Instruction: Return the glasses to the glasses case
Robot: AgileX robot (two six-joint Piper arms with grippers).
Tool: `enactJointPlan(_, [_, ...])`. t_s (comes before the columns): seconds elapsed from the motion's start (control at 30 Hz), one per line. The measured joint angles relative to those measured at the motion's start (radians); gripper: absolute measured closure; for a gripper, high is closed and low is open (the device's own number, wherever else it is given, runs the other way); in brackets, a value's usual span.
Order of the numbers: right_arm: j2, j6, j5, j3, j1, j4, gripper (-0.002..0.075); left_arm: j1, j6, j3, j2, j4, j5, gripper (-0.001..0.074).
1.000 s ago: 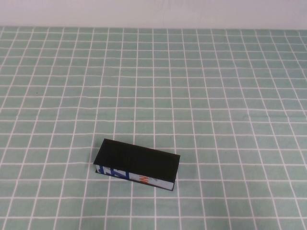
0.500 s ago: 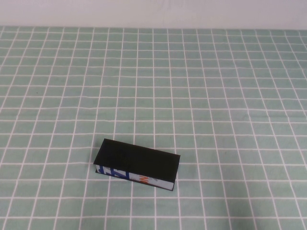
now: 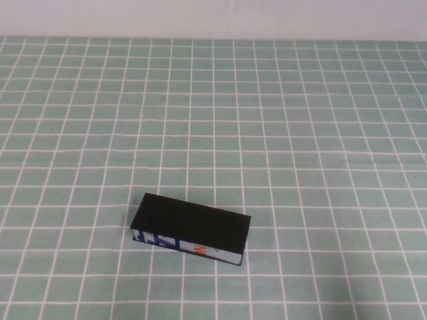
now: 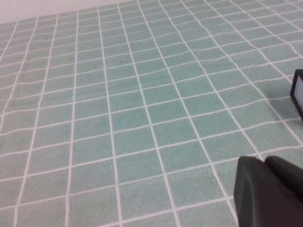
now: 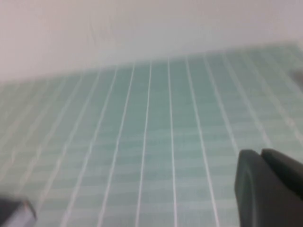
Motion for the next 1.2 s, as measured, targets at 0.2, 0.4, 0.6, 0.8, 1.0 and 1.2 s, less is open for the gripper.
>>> enactJointPlan(0.2, [-0.002, -0.201, -0.049, 0.163, -0.012, 0.132, 0.0737, 0.000, 0.000, 0.000, 0.000, 0.000, 0.000, 0.0737])
enactJointPlan(0.4, [-0.061, -0.232, -0.052, 0.233, -0.021, 0.153, 0.0737, 0.000, 0.000, 0.000, 0.000, 0.000, 0.000, 0.0737])
enactJointPlan(0.6, [-0.063, -0.232, -0.011, 0.233, -0.023, 0.153, 0.0737, 0.000, 0.000, 0.000, 0.000, 0.000, 0.002, 0.0737])
enactJointPlan(0.8, [-0.063, -0.234, -0.009, 0.233, -0.023, 0.153, 0.0738, 0.000, 0.000, 0.000, 0.000, 0.000, 0.002, 0.0737])
enactJointPlan(1.0, [-0.063, -0.234, -0.009, 0.233, -0.023, 0.153, 0.0737, 0.000, 0.000, 0.000, 0.000, 0.000, 0.002, 0.0737])
enactJointPlan(1.2, [-0.063, -0.234, -0.009, 0.233, -0.023, 0.153, 0.0737, 0.000, 0.000, 0.000, 0.000, 0.000, 0.002, 0.0737])
